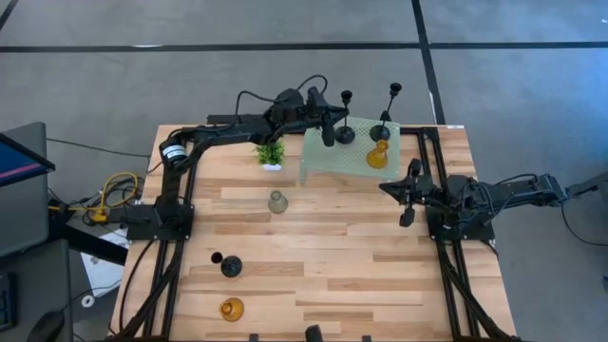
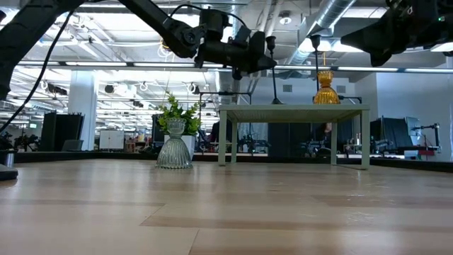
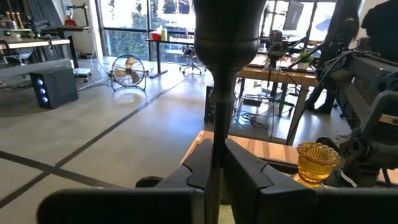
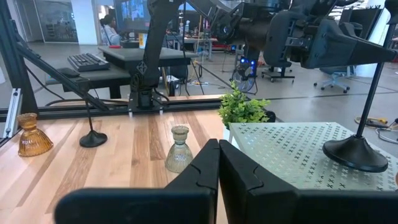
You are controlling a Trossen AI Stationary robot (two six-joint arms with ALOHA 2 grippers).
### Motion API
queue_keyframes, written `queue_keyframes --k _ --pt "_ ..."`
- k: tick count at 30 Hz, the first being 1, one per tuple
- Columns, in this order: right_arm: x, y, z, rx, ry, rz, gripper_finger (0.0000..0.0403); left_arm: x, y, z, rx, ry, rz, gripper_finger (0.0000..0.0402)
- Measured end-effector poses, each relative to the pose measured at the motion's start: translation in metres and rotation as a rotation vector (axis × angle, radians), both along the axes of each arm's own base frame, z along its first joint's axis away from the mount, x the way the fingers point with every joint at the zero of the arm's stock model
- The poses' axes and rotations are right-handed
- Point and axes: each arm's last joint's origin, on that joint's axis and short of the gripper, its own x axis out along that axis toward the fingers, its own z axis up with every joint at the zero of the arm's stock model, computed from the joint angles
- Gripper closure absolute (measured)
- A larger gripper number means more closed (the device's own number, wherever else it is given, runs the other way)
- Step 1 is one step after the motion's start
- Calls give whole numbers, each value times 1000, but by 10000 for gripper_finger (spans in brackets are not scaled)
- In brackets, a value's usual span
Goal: Pick & Place candle stick holders
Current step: Put the top right black metal candle holder on the shelf, then adjust the black metal candle holder on the shelf
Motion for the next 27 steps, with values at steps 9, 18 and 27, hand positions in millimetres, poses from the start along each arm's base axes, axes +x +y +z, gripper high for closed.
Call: queue_keyframes --k 9,18,27 --pt "0 0 0 0 0 0 403 0 0 0 -25 -7 -3 293" --pt "0 0 0 1 -1 0 403 -8 -7 14 -12 -24 -30 272" --pt "-1 6 2 13 22 112 403 -40 -26 31 -17 106 -40 314"
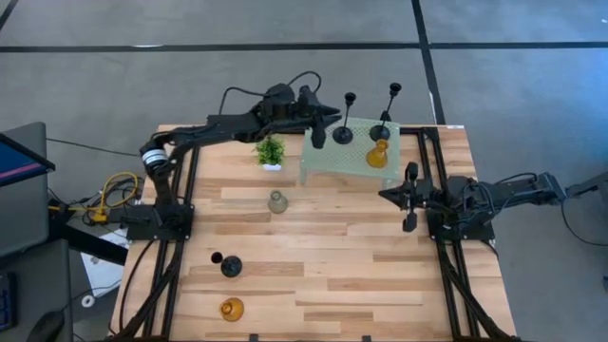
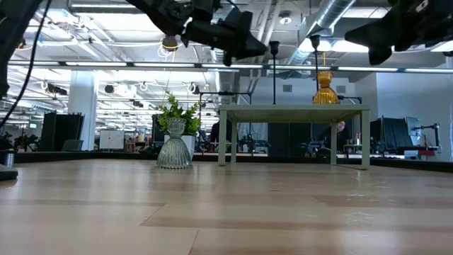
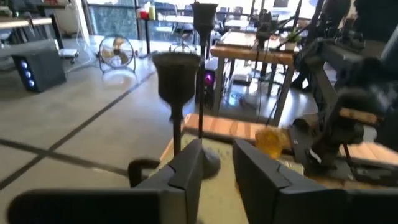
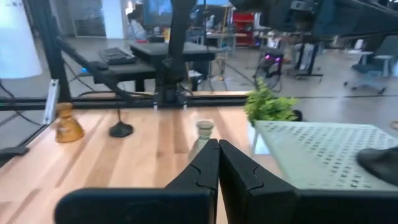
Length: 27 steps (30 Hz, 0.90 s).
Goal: Pick & Place candle stick holders
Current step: Adjust the black metal candle holder on the shelf
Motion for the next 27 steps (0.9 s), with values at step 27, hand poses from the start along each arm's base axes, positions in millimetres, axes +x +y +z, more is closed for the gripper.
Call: queue_keyframes --k 27 --pt "40 9 39 1 31 -212 403 -61 -28 -77 -37 -70 78 399"
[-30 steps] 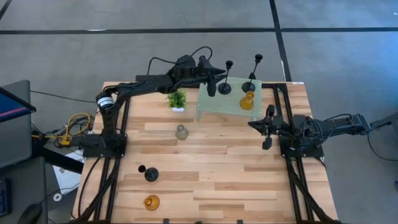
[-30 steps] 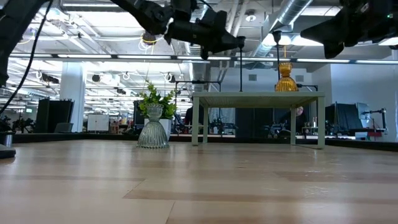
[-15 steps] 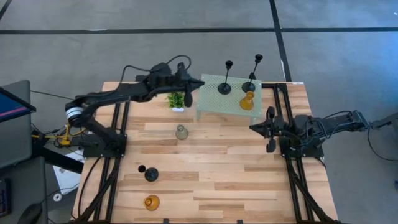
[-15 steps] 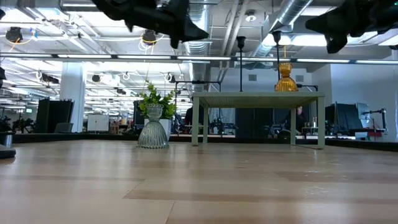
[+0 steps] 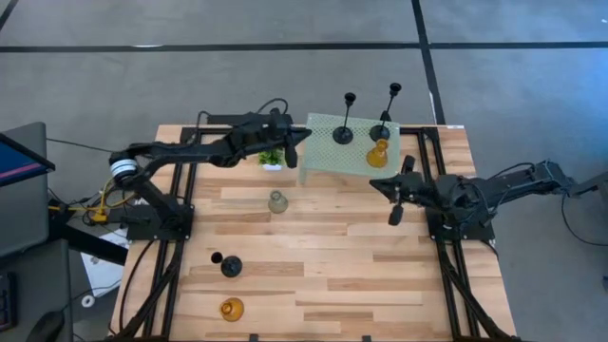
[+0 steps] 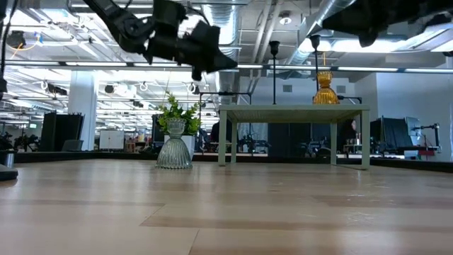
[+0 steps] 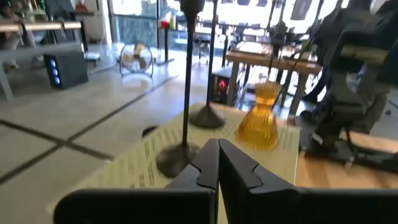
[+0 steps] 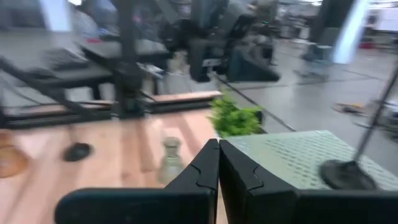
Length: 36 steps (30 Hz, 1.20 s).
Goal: Pick & Place candle stick holders
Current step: Adjust the black metal candle holder on the shelf
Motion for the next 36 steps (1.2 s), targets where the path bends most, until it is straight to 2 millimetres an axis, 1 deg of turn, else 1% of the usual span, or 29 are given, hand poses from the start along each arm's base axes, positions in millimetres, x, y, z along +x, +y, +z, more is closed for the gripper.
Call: queue_keyframes --k 2,5,10,14,18,23,26,29,33,36 --pt "8 2 4 -25 19 -63 403 7 3 -7 -11 18 5 399" --pt "18 5 8 -44 47 -133 403 16 8 -10 -14 14 29 399" --pt "33 10 15 -39 44 -148 403 30 15 -17 -36 23 39 399" --pt "52 11 13 -9 10 -168 403 32 13 -17 -35 21 28 399" --pt "76 11 9 -6 3 -201 403 29 3 -7 -18 4 -2 399" --pt "107 12 3 -39 54 -328 403 16 -12 10 55 68 -21 399" --pt "126 9 -3 -27 72 -388 403 1 -20 24 86 95 -13 399" --pt "147 3 -6 -5 76 -412 403 -16 -29 37 106 88 -18 399" --pt "176 -3 -15 33 106 -330 403 -42 -42 43 130 59 -24 398" --pt "197 -3 -23 54 123 -259 403 -62 -49 38 148 50 -21 398"
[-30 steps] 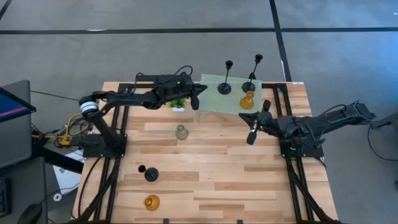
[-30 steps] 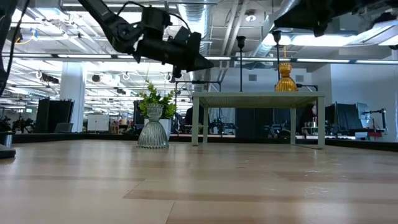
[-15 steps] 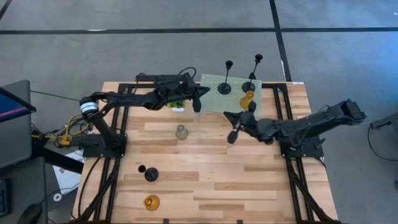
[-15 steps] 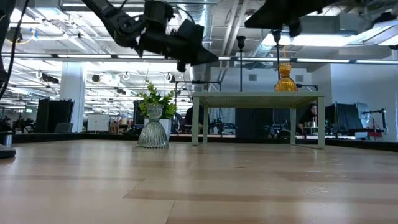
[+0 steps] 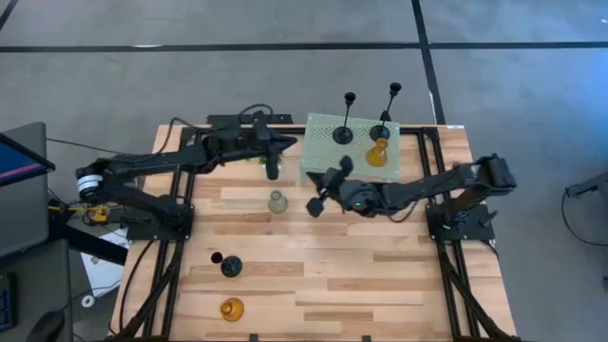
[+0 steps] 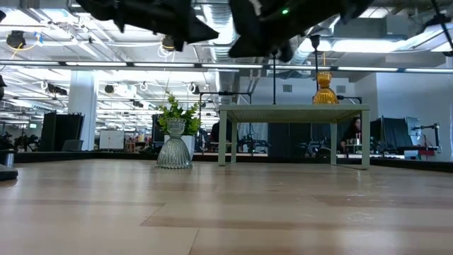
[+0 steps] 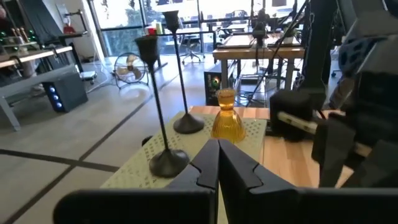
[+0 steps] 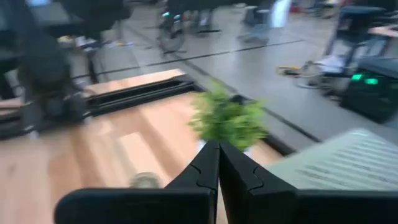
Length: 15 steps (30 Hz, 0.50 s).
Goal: Pick & Place candle stick holders
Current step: Adjust the black metal candle holder on the shelf
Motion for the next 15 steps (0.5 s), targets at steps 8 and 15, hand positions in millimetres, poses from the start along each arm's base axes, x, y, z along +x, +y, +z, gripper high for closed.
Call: queue_keyframes --k 8,15 --pt "27 10 -1 -4 22 312 403 -36 -13 -21 -20 -16 7 397" --pt "31 -9 13 -10 -99 265 403 -47 -22 -29 -33 -29 -14 397"
